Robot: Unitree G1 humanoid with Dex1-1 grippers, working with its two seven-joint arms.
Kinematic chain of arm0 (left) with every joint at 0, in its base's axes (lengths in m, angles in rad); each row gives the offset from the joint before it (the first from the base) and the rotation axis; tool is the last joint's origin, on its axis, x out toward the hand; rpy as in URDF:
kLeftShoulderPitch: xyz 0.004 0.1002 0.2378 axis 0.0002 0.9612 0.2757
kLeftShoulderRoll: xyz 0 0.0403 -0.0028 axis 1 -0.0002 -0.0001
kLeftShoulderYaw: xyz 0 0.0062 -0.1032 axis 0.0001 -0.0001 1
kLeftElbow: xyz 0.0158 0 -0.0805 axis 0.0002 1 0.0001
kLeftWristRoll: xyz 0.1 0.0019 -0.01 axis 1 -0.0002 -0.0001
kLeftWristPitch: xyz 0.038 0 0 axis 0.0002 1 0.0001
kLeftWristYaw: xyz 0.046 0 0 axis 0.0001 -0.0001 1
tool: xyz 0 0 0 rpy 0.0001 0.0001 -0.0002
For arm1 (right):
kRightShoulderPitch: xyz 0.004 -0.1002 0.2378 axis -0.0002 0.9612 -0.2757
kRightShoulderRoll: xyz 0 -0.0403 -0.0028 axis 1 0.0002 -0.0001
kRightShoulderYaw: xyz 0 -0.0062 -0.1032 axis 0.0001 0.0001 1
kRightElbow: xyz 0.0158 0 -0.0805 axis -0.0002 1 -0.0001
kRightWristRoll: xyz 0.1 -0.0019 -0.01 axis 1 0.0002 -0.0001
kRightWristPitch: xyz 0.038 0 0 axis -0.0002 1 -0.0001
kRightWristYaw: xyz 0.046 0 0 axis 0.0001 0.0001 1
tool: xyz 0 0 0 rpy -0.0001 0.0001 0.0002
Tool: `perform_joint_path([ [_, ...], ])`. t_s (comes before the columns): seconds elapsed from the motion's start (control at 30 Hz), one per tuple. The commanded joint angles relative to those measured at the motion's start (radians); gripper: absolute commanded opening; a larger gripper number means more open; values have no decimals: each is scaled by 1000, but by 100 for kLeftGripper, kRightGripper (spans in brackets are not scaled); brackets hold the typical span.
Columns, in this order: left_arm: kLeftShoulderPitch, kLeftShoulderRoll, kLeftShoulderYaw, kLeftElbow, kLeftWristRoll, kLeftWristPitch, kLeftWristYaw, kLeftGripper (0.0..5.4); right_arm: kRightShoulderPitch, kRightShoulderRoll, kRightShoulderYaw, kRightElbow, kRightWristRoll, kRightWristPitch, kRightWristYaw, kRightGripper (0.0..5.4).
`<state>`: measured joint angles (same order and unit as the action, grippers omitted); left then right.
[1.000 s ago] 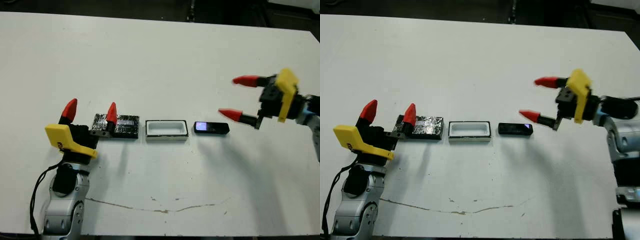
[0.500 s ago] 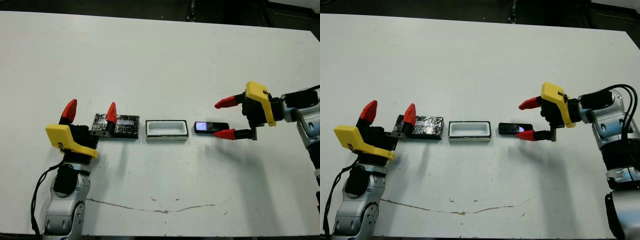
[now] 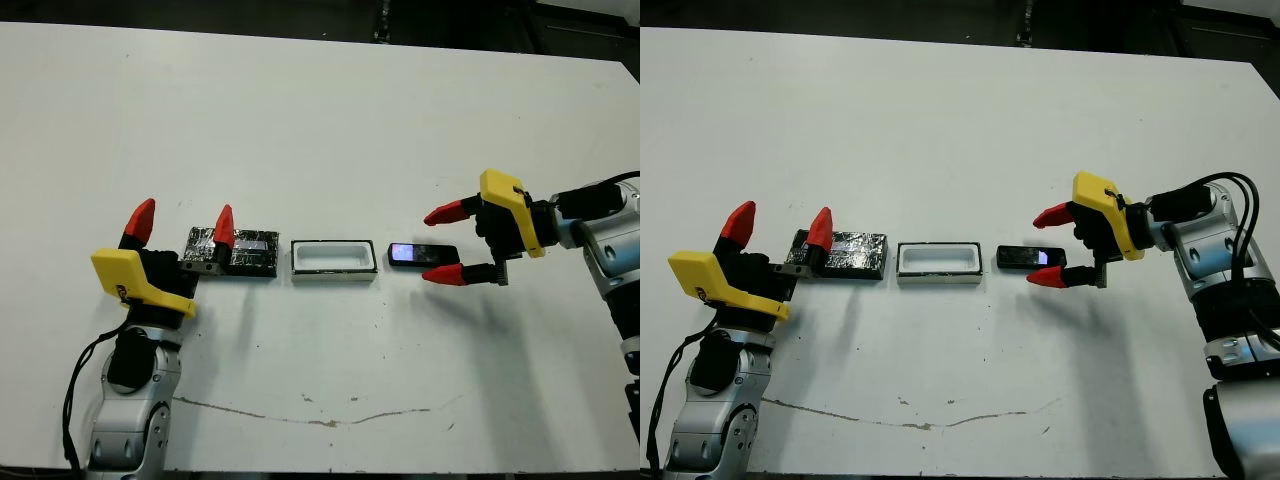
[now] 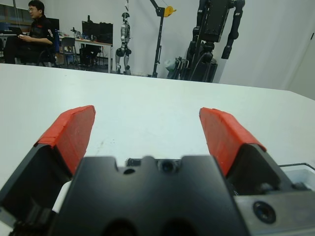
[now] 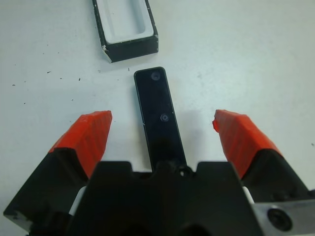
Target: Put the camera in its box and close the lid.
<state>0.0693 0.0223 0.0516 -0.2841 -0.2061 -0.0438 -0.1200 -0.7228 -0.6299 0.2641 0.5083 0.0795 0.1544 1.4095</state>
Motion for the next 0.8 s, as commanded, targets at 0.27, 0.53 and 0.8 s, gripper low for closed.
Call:
perform_joint_path([
  [0.27, -5, 4, -8, 0, 19, 11, 8, 540, 30, 16, 7, 19, -15, -21, -8, 453],
  [0.53, -8, 5, -9, -4, 21, 18, 11, 540, 62, 17, 18, -12, -36, -29, -36, 341],
  [0.8, -2, 0, -8, -7, 21, 14, 14, 540, 67, 25, 17, 15, -26, -47, -24, 220],
])
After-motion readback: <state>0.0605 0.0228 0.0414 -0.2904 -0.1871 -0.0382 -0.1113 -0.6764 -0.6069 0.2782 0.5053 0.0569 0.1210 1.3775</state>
